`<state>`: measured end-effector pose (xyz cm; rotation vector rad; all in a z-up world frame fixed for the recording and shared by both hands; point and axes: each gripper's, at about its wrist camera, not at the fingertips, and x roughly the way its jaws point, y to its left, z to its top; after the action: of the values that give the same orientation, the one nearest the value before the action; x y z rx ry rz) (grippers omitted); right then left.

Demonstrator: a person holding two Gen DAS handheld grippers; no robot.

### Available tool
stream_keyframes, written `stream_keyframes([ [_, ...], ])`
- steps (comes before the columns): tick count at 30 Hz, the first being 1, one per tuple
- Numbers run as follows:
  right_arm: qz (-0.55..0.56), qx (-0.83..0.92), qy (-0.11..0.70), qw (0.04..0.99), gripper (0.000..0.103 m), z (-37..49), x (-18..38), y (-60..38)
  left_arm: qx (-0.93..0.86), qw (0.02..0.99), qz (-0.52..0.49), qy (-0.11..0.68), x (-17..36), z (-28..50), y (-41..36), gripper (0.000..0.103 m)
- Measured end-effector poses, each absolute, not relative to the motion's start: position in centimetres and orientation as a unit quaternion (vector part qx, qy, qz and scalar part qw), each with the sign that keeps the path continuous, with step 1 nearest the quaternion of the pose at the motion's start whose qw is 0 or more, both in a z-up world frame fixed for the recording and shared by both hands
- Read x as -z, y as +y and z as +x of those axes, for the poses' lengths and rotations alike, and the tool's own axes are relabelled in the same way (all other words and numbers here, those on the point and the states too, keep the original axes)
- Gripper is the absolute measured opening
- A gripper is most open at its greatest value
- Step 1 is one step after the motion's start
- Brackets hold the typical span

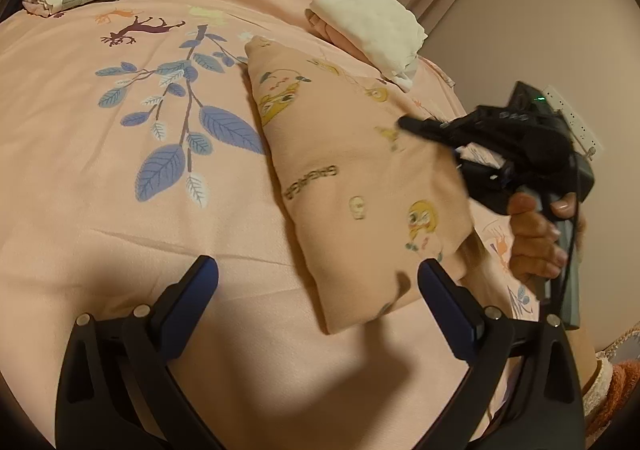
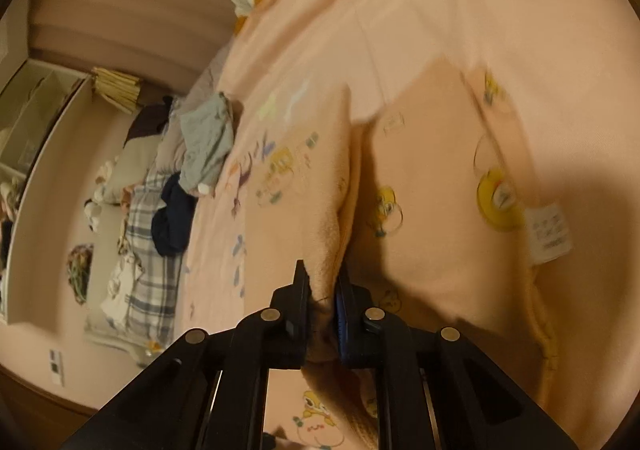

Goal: Fold small clothes

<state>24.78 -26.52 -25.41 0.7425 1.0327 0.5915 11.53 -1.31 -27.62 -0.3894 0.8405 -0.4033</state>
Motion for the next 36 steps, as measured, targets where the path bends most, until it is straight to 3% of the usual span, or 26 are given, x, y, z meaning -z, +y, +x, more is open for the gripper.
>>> stream_keyframes([
  [7, 0.289, -0.226, 0.453, 0.813, 0.012, 24.2, 22.7, -29.4, 0.192, 0.876, -0.186, 0.401, 27.6, 11.5, -1.4, 0.100],
  [16, 0.319, -0.160, 0.491, 0.795, 0.013, 24.2, 26.6, -32.6, 0.189, 0.879, -0.178, 0.401, 27.6, 11.4, -1.6, 0.101],
  [22, 0.177, -0.089, 0.446, 0.873, 0.013, 21.7, 20.9, -30.4, 0.186, 0.881, -0.173, 0.400, 27.6, 11.4, -1.8, 0.101],
  [24, 0.176, -0.126, 0.433, 0.875, 0.013, 20.4, 20.1, -29.7, 0.183, 0.882, -0.166, 0.402, 27.6, 11.4, -2.0, 0.101],
  [27, 0.199, -0.206, 0.454, 0.843, 0.013, 18.6, 21.3, -28.6, 0.175, 0.884, -0.156, 0.404, 27.6, 11.4, -2.4, 0.101],
  [30, 0.124, -0.139, 0.493, 0.850, 0.009, 17.3, 24.0, -27.8, 0.170, 0.885, -0.152, 0.407, 27.5, 11.3, -2.5, 0.100],
  [31, 0.123, -0.139, 0.498, 0.847, 0.004, 16.9, 24.6, -27.9, 0.164, 0.885, -0.150, 0.409, 27.4, 11.2, -2.5, 0.097],
  [33, 0.140, -0.146, 0.492, 0.847, 0.003, 16.1, 24.6, -28.7, 0.141, 0.889, -0.138, 0.413, 27.1, 10.8, -2.6, 0.088],
  [35, 0.141, -0.144, 0.497, 0.844, 0.003, 15.6, 23.8, -29.1, 0.118, 0.893, -0.112, 0.420, 26.6, 10.6, -3.0, 0.062],
  [36, 0.137, -0.139, 0.498, 0.845, 0.003, 15.4, 23.5, -29.4, 0.113, 0.892, -0.110, 0.423, 26.2, 10.6, -3.1, 0.056],
])
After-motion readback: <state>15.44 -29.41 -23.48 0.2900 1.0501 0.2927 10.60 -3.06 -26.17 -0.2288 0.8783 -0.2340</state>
